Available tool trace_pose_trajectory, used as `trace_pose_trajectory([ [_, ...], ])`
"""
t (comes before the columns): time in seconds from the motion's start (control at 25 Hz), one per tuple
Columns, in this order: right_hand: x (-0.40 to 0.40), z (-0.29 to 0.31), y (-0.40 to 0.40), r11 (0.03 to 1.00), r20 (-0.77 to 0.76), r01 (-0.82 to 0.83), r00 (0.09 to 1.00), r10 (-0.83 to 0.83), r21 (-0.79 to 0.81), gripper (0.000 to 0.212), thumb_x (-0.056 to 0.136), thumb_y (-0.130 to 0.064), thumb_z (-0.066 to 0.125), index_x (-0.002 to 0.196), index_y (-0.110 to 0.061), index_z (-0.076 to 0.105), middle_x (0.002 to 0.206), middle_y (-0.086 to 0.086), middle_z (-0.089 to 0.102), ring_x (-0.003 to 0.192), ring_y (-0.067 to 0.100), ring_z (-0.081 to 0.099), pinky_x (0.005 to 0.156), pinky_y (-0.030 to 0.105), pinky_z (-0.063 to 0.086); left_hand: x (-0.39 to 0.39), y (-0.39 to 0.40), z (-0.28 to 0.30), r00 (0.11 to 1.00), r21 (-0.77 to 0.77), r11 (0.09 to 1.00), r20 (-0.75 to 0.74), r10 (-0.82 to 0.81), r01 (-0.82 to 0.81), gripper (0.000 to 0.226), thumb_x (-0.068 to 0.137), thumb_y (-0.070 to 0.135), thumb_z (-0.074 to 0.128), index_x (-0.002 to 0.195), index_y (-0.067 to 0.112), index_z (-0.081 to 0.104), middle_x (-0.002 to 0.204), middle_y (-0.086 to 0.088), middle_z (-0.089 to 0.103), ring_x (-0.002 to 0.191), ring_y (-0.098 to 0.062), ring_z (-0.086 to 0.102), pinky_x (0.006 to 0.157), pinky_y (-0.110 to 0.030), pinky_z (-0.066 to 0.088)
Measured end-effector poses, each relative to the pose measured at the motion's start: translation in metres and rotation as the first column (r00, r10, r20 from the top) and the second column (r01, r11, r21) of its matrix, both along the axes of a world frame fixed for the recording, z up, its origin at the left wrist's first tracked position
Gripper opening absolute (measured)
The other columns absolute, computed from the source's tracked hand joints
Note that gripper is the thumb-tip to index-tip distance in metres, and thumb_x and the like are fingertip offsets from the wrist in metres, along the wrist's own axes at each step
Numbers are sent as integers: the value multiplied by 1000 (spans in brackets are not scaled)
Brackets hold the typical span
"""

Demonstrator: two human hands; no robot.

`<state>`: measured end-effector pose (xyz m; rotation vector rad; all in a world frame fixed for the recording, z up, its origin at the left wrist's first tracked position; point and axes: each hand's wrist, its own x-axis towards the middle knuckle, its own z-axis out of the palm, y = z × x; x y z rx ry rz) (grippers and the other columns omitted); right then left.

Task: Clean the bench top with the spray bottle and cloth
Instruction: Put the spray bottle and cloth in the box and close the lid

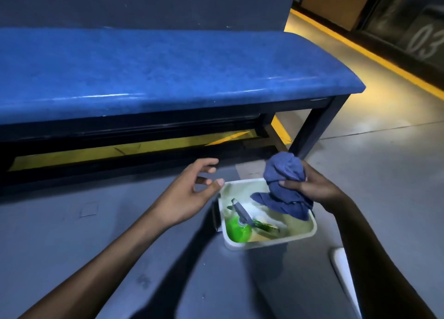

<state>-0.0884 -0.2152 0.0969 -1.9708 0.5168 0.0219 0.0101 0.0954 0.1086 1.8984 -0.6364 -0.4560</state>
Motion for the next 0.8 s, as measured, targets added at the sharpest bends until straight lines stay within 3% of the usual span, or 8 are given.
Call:
trace_pose_trajectory([
  [0.08, -8, -33, -10, 996, -89, 85, 992, -87, -18, 47, 86, -5, 77, 124, -19, 53, 122, 7, 67, 104, 14, 66, 88, 26, 54, -4, -1, -5, 1000, 15, 1000, -21, 13, -13, 42, 93, 43, 63, 133, 42, 50, 128, 18, 57, 108, 1, 61, 70, -9, 48],
  [0.2, -8, -86, -11, 980, -164, 160, 970, -178, -121, 51, 82, -8, 80, 124, -10, 49, 117, 11, 65, 109, 30, 63, 93, 38, 50, -10, -6, -11, 999, 25, 999, -36, 21, -20, 38, 94, 43, 63, 131, 41, 52, 126, 19, 58, 107, -1, 62, 71, -6, 45],
  [0.36, -4, -129, 5, 964, -217, 74, 967, -132, -257, 52, 82, -13, 80, 123, -11, 49, 111, 8, 63, 103, 29, 62, 84, 32, 44, -15, -15, -19, 1000, 42, 999, -22, 11, -10, 36, 93, 46, 64, 127, 41, 54, 124, 20, 60, 105, -2, 65, 78, -18, 47],
  [0.44, -1, -136, 7, 958, -277, -22, 959, -60, -285, 65, 80, -18, 81, 134, -12, 46, 119, 12, 64, 109, 33, 63, 90, 38, 48, -17, -17, -22, 1000, 56, 998, -6, 6, -6, 36, 93, 45, 64, 127, 40, 54, 123, 20, 60, 104, -2, 66, 76, -14, 45],
  [0.52, 1, -139, 3, 949, -356, -129, 934, 19, -289, 72, 78, -24, 84, 139, -17, 46, 123, 9, 63, 109, 28, 63, 89, 34, 52, -19, -19, -23, 1000, 62, 998, 5, 6, -7, 35, 93, 44, 64, 127, 39, 55, 122, 20, 60, 103, -1, 66, 70, -8, 42],
  [0.64, 4, -114, -14, 958, -332, -194, 936, 116, -211, 37, 85, -24, 79, 118, -14, 67, 106, 3, 72, 93, 19, 70, 70, 19, 56, -24, -25, -24, 999, 77, 997, 20, -30, 29, 34, 94, 44, 63, 127, 40, 55, 120, 22, 59, 104, -1, 64, 74, -13, 44],
  [0.72, 2, -82, -33, 985, -261, -151, 957, 125, -79, 16, 92, -20, 72, 104, -8, 73, 91, 6, 76, 77, 15, 71, 61, 20, 56, -27, -28, -25, 999, 72, 997, 28, -43, 41, 33, 94, 42, 63, 126, 40, 55, 120, 22, 60, 104, -2, 65, 76, -19, 46],
  [0.8, -10, -61, -64, 996, -171, 12, 985, -26, -85, 21, 97, -24, 66, 91, -4, 72, 73, 6, 72, 63, 14, 65, 55, 26, 50, -27, -31, -26, 998, 68, 997, 30, -47, 44, 32, 94, 42, 64, 125, 40, 56, 120, 21, 60, 102, -3, 66, 77, -21, 46],
])
